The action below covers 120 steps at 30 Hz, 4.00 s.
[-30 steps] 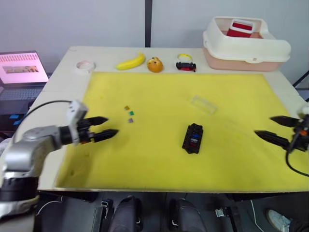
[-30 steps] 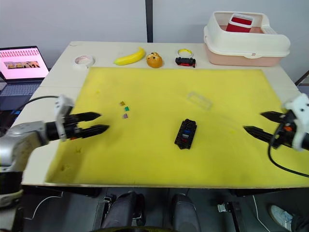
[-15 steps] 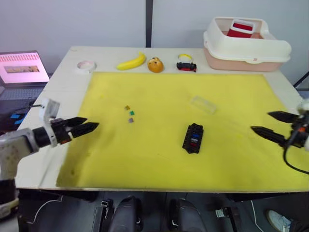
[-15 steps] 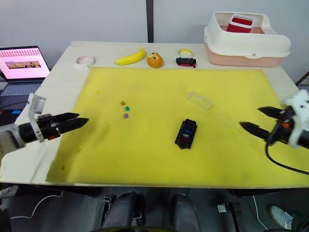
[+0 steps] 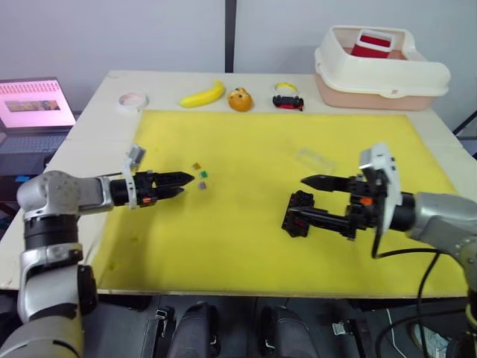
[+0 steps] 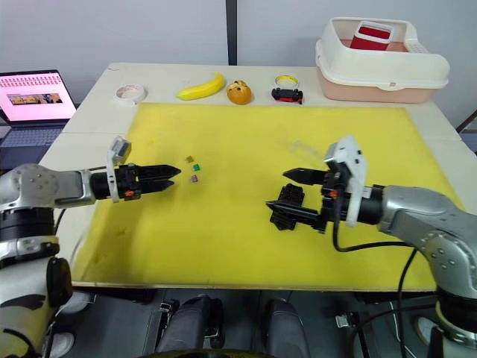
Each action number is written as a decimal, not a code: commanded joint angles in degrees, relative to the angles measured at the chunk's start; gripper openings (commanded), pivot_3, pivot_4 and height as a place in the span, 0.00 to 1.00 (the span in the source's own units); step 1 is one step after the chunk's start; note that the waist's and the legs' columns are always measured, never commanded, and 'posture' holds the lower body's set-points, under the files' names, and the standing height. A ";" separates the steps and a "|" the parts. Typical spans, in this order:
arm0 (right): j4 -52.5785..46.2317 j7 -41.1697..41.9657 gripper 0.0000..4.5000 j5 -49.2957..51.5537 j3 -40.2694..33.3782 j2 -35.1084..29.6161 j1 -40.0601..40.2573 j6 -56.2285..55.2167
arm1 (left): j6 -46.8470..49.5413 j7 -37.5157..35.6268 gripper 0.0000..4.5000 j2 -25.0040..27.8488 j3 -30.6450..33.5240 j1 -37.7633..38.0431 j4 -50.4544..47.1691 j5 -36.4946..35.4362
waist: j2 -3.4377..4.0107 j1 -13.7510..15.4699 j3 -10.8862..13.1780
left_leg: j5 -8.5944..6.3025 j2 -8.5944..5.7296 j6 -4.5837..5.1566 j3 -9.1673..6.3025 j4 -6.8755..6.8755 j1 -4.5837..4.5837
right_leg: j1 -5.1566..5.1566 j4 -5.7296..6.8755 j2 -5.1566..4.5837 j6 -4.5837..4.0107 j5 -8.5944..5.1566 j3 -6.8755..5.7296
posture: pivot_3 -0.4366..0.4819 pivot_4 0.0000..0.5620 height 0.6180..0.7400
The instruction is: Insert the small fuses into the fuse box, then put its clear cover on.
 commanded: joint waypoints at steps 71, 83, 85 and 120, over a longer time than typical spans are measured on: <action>0.94 -5.27 1.00 -4.00 1.81 1.86 -0.33 -4.68 | -9.99 -4.13 0.49 -4.70 -5.70 -4.27 11.98 10.00 | 0.01 1.05 -0.04 | -0.18 0.02 0.32 0.02 0.10 0.03 | 0.00 0.11 -0.03 -0.02 0.00 0.00 | 0.48 0.27 1.00; 1.14 -4.96 1.00 -5.02 2.46 1.78 0.07 -5.58 | -12.80 -9.27 0.70 -6.09 -10.44 -7.30 16.93 12.41 | 0.01 0.14 -0.04 | -0.19 0.03 0.32 0.01 0.00 0.02 | -0.04 0.10 -0.03 -0.03 0.00 0.00 | 0.48 0.27 1.00; 1.19 -4.98 1.00 -5.13 2.37 1.68 0.05 -5.56 | -14.35 -9.09 0.70 -7.29 -10.96 -7.24 17.80 13.30 | 0.01 0.31 -0.04 | -0.19 0.03 0.32 0.01 0.01 0.02 | -0.04 0.11 -0.04 -0.03 -0.01 0.00 | 0.48 0.27 1.00; 0.43 -5.89 1.00 -4.94 1.92 1.46 1.14 -5.44 | -17.74 -9.42 0.01 -9.93 -12.31 -5.15 18.97 18.73 | 0.18 1.39 -0.22 | -0.27 0.03 0.47 0.00 0.10 0.06 | 0.07 0.11 -0.11 -0.02 0.00 -0.01 | 0.48 0.27 1.00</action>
